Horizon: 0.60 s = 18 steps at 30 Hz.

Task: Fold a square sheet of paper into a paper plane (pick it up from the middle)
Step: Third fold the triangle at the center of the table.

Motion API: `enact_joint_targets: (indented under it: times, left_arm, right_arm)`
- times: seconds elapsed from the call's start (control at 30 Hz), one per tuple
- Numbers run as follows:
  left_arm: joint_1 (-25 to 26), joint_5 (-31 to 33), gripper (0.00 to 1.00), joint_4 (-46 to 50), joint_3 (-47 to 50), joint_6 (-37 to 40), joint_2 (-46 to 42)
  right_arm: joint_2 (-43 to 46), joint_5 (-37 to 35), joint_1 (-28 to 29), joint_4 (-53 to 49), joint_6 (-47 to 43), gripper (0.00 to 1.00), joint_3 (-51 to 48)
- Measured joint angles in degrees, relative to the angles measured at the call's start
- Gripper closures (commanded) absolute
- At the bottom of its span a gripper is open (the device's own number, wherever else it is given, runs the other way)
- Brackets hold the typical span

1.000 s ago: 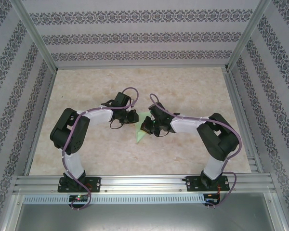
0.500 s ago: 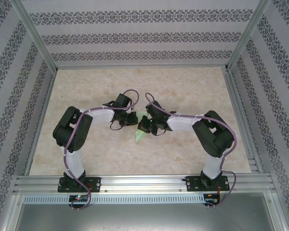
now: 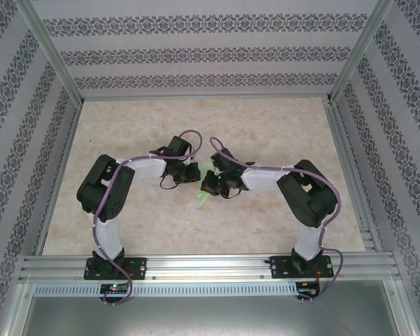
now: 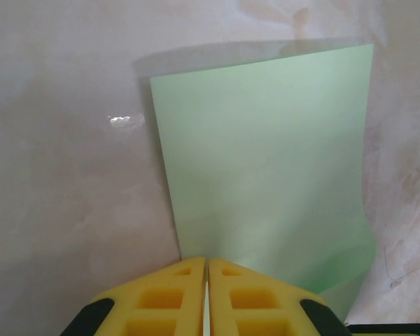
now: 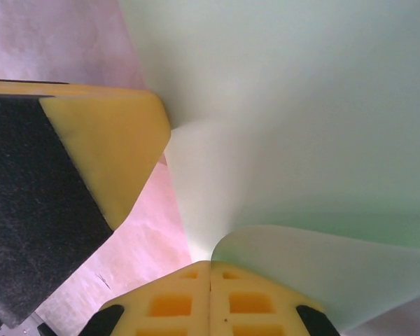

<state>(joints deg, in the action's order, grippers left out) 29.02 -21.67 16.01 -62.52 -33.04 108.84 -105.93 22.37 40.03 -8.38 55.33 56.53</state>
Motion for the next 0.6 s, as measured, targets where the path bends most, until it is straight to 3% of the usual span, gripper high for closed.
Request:
enact_joint_targets:
  times: [0.6]
  left_arm:
    - [0.00,-0.02,0.89,0.00,0.00,0.00,0.02]
  right_arm:
    - [-0.52,-0.87,-0.02,1.20,0.52,0.95,0.00]
